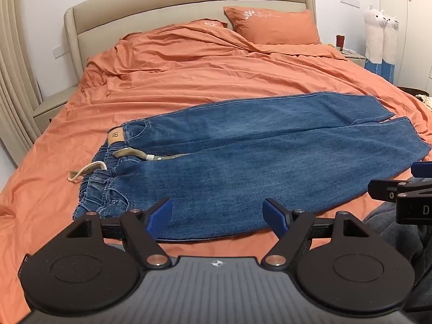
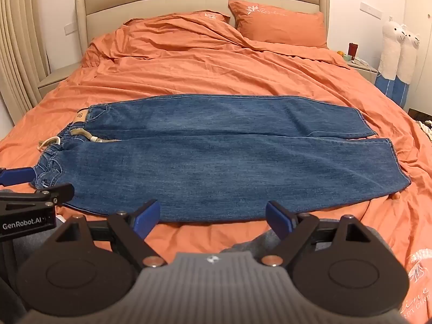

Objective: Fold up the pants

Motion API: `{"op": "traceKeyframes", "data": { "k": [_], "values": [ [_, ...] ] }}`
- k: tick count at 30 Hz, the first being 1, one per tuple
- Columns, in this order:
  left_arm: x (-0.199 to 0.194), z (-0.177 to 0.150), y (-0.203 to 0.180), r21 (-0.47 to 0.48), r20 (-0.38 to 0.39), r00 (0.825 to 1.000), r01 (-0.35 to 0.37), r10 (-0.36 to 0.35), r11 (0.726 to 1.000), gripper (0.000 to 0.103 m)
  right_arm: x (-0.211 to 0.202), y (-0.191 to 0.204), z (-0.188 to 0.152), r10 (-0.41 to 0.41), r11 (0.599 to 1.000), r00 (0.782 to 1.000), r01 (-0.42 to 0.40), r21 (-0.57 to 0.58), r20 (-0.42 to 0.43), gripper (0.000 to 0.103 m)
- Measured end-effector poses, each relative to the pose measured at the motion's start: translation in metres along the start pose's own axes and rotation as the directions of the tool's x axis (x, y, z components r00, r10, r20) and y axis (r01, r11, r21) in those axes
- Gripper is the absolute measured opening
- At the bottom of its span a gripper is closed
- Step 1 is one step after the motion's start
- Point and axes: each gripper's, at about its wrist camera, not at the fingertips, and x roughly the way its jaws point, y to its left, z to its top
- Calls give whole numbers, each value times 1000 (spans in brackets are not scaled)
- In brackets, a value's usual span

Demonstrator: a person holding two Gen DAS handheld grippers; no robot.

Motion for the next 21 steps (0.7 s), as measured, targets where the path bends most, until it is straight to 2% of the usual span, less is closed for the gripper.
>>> {"op": "traceKeyframes", "data": {
  "k": [21],
  "values": [
    [0,-1,4,-5,-6,1000,2,-2,1000,90,-6,1,1,-16,1000,1000,17,-16,17,82]
  ]
}}
